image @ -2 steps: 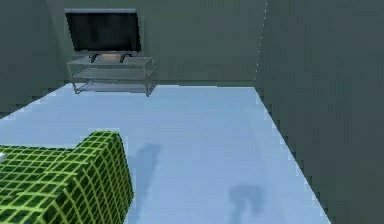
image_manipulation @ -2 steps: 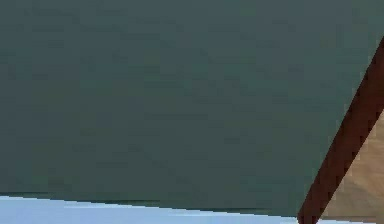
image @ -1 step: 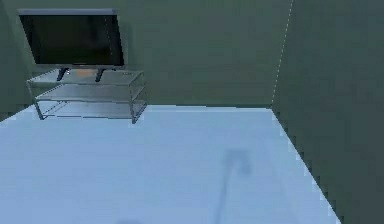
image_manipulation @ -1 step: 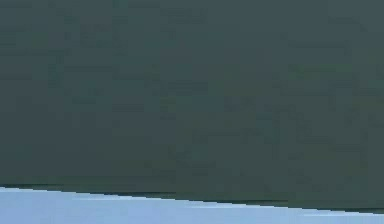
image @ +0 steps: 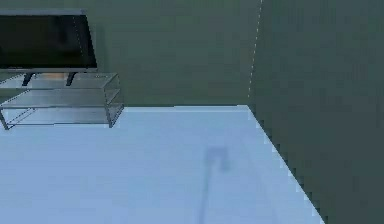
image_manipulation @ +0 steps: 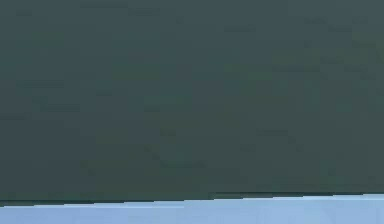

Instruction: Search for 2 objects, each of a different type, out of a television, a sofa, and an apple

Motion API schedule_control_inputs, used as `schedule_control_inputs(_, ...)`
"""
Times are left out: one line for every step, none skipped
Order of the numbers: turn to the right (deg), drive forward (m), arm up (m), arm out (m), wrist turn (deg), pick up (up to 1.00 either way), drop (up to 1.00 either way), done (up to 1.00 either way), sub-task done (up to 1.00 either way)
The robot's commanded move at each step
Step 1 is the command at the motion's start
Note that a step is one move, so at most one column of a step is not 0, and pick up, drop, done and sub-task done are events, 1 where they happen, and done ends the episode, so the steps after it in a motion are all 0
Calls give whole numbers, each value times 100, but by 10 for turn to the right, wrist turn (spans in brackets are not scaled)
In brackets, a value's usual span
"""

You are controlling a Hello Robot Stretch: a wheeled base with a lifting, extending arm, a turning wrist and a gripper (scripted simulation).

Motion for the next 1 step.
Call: schedule_control_inputs(0, 45, 0, 0, 0, 0, 0, 0, 0)
